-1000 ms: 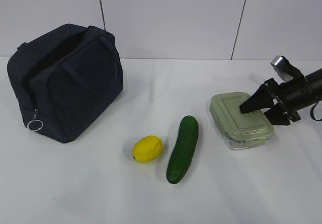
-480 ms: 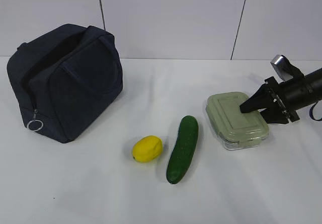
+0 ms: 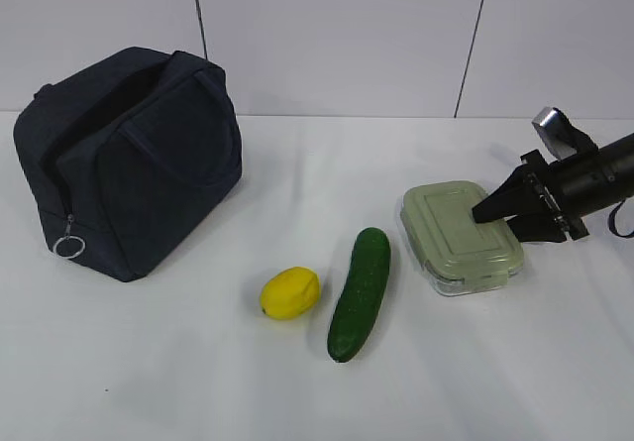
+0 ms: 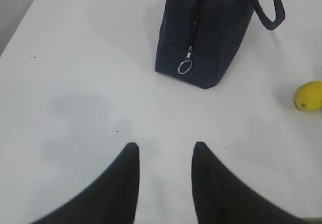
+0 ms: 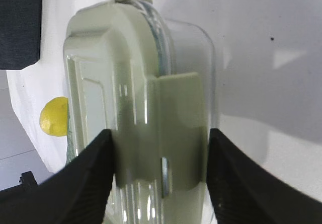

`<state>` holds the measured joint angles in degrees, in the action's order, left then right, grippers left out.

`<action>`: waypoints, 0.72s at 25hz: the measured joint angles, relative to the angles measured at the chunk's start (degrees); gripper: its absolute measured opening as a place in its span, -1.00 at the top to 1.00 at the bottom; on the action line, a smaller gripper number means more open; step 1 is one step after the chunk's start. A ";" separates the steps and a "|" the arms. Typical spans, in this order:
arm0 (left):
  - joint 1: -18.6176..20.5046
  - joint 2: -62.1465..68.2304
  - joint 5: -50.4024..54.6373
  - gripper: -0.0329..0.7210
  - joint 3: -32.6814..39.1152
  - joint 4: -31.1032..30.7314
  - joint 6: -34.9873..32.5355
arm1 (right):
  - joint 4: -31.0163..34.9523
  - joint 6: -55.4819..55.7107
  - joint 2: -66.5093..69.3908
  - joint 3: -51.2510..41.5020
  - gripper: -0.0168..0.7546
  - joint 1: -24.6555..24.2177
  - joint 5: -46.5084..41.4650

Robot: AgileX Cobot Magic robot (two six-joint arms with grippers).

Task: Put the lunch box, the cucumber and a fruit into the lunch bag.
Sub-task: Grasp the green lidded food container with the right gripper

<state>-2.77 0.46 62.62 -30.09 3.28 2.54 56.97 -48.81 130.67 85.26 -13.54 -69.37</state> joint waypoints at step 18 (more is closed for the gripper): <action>0.00 0.00 0.00 0.28 0.00 0.00 0.00 | 0.58 2.11 0.00 0.00 -0.18 0.00 0.11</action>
<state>-2.77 0.46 62.62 -30.09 3.28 2.54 57.55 -46.70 130.67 85.26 -13.54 -69.26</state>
